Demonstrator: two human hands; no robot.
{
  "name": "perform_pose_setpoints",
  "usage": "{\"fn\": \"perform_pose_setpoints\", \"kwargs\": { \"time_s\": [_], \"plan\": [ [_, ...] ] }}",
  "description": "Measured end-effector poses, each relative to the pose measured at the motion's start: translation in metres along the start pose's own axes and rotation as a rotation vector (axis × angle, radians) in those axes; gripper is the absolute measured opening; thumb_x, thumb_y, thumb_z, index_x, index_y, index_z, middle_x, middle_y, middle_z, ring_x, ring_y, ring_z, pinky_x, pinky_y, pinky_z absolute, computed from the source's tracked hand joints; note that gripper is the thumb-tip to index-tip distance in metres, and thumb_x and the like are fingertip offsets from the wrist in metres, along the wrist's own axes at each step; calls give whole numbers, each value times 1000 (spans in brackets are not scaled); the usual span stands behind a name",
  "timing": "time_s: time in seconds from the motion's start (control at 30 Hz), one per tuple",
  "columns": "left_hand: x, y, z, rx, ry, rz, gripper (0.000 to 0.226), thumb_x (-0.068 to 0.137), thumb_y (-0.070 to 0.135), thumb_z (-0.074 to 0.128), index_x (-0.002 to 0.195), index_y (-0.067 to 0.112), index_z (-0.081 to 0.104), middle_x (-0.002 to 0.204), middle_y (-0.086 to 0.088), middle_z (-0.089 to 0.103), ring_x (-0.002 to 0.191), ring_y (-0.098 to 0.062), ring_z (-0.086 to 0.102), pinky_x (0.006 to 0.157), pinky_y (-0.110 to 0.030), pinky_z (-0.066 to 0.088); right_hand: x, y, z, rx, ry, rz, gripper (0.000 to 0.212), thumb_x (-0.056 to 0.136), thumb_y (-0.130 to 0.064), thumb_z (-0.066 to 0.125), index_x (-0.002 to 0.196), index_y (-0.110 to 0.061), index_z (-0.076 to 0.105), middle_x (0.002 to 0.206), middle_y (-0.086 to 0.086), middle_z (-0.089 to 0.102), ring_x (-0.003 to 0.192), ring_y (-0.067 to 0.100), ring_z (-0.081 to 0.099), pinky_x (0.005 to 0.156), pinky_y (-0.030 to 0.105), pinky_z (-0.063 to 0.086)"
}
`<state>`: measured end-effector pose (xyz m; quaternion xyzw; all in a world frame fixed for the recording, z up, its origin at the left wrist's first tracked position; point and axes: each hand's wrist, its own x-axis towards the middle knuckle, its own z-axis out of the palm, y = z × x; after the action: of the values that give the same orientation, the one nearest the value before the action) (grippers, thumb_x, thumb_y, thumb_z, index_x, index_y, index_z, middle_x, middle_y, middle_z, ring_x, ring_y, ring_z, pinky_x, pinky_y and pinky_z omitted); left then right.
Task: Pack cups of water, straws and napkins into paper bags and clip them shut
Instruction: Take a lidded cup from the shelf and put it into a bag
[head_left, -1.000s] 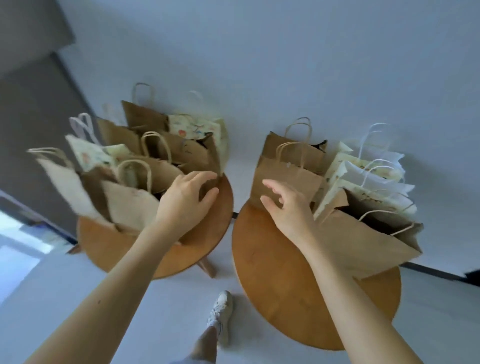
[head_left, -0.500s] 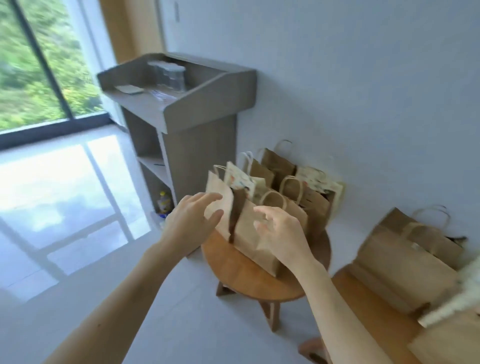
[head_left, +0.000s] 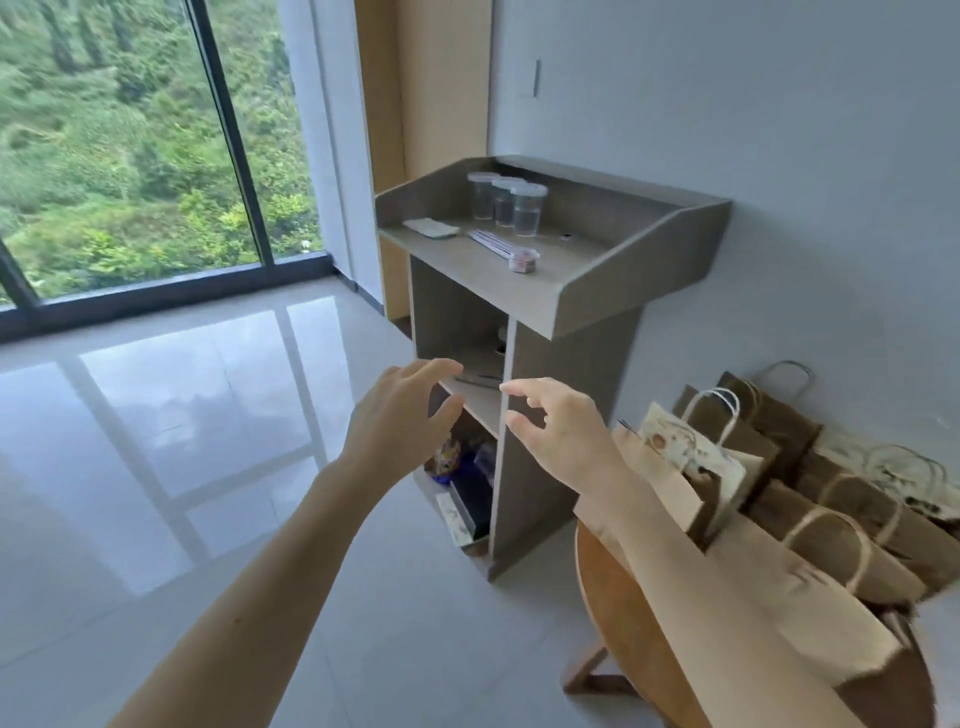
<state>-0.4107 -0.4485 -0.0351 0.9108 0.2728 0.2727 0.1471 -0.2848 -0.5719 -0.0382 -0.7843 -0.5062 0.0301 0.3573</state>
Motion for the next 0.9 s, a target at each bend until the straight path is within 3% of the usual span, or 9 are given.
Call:
{"fn": "perform_pose_setpoints", "kwargs": {
  "time_s": [0.2, 0.37, 0.6, 0.8, 0.9],
  "plan": [
    [86, -75, -2, 42, 63, 38, 34, 93, 33, 51, 127, 26, 54, 129, 8, 56, 114, -15, 51, 79, -20, 35, 105, -6, 34, -67, 57, -3, 31, 91, -21, 56, 122, -22, 59, 124, -4, 59, 110, 11, 53, 83, 10, 33],
    [188, -134, 12, 29, 60, 86, 34, 93, 33, 53, 126, 26, 54, 127, 8, 57, 112, -16, 51, 79, -23, 40, 207, 13, 61, -125, 127, 11, 30, 90, -21, 56, 121, -23, 60, 121, -4, 61, 107, 11, 54, 78, 9, 30],
    [322, -193, 29, -11, 4, 135, 34, 93, 33, 52, 126, 27, 53, 127, 7, 57, 113, -16, 50, 81, -28, 45, 346, 34, 74, -140, 179, 49, 31, 89, -19, 59, 120, -21, 60, 123, -4, 59, 112, 13, 53, 90, 18, 36],
    [429, -239, 62, -38, -74, 239, 34, 93, 34, 51, 127, 29, 51, 130, 8, 54, 106, -16, 52, 79, -33, 50, 437, 72, 92, -170, 200, 146, 31, 89, -18, 58, 120, -20, 61, 124, -4, 58, 114, 13, 52, 93, 16, 32],
    [490, -255, 89, -59, -107, 299, 34, 93, 34, 50, 126, 29, 52, 130, 9, 53, 112, -17, 50, 84, -36, 47, 483, 96, 103, -212, 239, 202, 29, 89, -19, 60, 118, -19, 62, 120, -5, 60, 110, 12, 53, 81, 9, 28]
  ]
}}
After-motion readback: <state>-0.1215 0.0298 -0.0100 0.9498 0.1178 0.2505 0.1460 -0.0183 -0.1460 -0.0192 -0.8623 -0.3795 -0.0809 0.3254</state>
